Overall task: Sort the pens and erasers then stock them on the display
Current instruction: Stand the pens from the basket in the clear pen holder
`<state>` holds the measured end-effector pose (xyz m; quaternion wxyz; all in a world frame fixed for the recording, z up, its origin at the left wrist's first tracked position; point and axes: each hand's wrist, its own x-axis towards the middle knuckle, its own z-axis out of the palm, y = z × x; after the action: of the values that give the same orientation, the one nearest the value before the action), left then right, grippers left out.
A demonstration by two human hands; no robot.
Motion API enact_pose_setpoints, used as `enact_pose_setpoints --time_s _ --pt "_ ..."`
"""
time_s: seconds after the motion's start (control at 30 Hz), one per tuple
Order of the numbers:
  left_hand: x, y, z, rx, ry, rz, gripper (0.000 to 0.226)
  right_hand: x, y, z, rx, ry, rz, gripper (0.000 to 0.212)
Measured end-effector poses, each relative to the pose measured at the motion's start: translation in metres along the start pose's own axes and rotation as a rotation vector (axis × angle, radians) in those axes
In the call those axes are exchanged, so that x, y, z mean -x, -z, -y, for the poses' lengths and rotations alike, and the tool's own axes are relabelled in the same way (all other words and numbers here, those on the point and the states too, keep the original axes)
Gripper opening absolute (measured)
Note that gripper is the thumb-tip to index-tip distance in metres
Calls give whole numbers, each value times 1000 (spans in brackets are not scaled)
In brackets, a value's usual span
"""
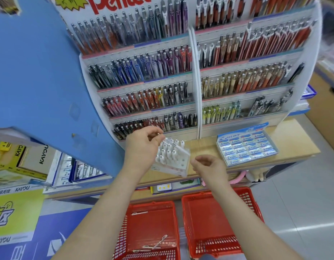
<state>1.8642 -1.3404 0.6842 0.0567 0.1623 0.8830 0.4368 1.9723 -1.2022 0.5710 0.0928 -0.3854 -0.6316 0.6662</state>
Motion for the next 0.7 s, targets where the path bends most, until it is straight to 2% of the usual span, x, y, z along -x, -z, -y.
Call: enact_pose_setpoints --time_s 0.1,0.23,0.5,0.7 --pt "1 -8 0 -189 -173 35 4 -4 -11 -10 78 -36 19 14" --pt "0 -23 7 -366 -283 75 12 -5 -20 -13 123 -71 35 18" --pt "1 -54 21 -479 -301 180 16 -8 -19 -12 145 -59 46 17" --pt "-9 -64 18 -577 -288 244 19 -6 -17 -16 -39 -150 71 15"
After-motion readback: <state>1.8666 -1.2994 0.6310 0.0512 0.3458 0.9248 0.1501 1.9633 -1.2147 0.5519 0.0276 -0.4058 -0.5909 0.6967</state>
